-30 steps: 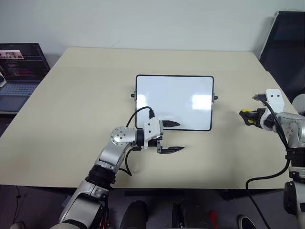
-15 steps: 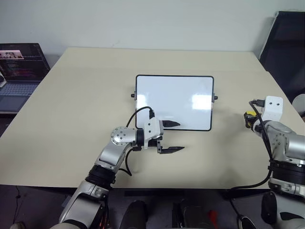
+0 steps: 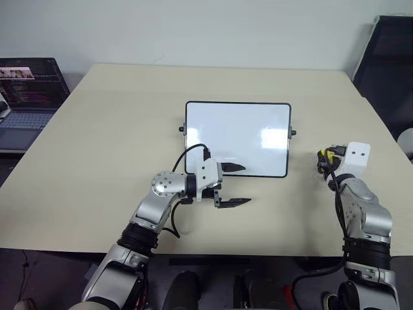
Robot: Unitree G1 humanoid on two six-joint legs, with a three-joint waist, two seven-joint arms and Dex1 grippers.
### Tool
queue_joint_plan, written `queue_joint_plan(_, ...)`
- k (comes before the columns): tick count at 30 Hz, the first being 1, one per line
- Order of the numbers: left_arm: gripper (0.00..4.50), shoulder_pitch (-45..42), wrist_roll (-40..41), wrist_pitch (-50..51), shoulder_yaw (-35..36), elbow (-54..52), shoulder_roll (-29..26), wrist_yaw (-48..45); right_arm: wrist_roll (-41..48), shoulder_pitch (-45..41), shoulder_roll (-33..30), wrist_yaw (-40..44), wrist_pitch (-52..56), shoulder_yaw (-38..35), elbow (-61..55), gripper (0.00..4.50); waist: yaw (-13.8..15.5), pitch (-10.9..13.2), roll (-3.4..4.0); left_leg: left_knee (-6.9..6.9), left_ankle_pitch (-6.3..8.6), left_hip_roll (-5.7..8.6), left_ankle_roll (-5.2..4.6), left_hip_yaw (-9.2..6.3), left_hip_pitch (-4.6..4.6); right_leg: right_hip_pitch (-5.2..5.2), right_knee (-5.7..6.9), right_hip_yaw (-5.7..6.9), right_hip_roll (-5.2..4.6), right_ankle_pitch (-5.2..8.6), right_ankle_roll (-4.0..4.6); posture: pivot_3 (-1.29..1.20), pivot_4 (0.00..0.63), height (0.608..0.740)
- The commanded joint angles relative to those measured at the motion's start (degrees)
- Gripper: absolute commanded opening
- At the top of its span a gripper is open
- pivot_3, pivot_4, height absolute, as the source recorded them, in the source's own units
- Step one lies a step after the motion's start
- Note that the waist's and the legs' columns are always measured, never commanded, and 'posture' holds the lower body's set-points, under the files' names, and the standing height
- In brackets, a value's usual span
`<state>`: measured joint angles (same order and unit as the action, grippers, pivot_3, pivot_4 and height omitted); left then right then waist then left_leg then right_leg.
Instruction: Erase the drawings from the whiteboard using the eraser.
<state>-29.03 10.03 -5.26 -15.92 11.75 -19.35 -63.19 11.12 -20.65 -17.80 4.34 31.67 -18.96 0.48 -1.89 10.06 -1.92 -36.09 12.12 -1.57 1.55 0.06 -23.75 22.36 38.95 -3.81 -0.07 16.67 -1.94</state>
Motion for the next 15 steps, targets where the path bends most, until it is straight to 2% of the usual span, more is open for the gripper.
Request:
queue_joint_plan(1, 4.50, 0.2, 0.1, 0.3, -0.2, -2.6, 0.1, 0.3, -1.3, 1.7, -1.2, 1.7, -6.5, 0.6, 0.6, 1.45, 0.0, 0.0, 0.00, 0.00, 0.00, 0.00, 0.00, 0.00, 0.00, 0.00, 0.00, 0.00, 0.01, 0.00, 0.00, 0.00, 0.150, 0.740)
queue_joint_plan(8, 4.50, 0.2, 0.2, 0.8, -0.2, -3.0, 0.2, 0.2, -0.2, 3.3, -1.5, 5.7, -15.4, 0.2, 3.1, 1.45, -0.1, 0.0, 0.00, 0.00, 0.00, 0.00, 0.00, 0.03, 0.01, 0.00, 0.00, -0.04, 0.00, 0.00, 0.00, 0.00, 0.150, 0.740)
queue_joint_plan(15, 4.50, -0.1, 0.2, 1.0, -0.3, -3.2, 0.2, -0.2, 0.2, 3.4, -1.9, 6.7, -15.8, 0.4, 4.3, 1.45, 0.0, 0.0, 0.00, 0.00, 0.00, 0.00, 0.00, 0.02, 0.02, -0.01, 0.00, -0.04, 0.00, 0.00, 0.00, 0.00, 0.150, 0.740)
